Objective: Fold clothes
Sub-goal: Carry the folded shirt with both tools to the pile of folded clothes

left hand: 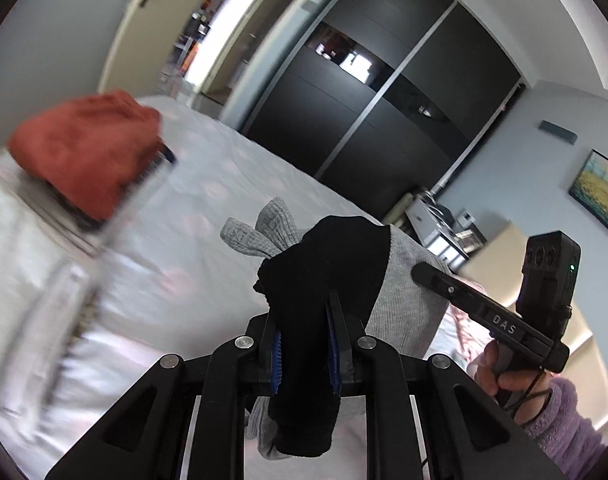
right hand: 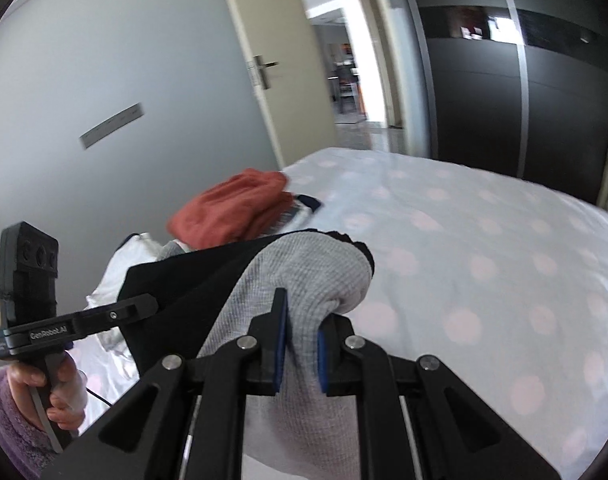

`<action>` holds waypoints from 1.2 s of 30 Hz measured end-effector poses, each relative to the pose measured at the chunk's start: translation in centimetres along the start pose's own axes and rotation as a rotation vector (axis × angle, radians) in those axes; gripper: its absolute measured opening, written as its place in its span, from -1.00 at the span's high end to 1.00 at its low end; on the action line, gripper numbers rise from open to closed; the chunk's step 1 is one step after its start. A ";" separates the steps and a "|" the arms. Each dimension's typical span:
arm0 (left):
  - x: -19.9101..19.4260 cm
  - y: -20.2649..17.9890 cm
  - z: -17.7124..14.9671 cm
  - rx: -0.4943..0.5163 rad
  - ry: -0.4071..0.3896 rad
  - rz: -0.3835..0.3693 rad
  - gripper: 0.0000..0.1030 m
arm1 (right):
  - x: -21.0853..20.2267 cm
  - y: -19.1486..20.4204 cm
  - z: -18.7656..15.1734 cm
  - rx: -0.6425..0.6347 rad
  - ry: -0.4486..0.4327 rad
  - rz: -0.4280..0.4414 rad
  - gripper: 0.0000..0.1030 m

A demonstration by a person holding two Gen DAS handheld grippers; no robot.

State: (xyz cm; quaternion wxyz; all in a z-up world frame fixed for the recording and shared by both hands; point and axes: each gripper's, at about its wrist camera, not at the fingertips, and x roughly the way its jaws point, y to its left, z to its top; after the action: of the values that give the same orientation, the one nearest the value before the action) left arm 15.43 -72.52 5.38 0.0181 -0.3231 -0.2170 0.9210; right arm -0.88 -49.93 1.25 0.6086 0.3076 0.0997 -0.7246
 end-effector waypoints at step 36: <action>-8.6 29.6 1.5 -0.434 0.025 0.421 0.56 | 36.2 33.1 7.7 -0.359 0.528 0.600 -0.01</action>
State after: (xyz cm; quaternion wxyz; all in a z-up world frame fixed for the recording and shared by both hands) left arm 24.52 -101.40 -0.74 -0.2400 -0.3687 -0.3369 0.8324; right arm 25.28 -91.57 -5.60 0.7898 0.3868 0.2823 -0.3833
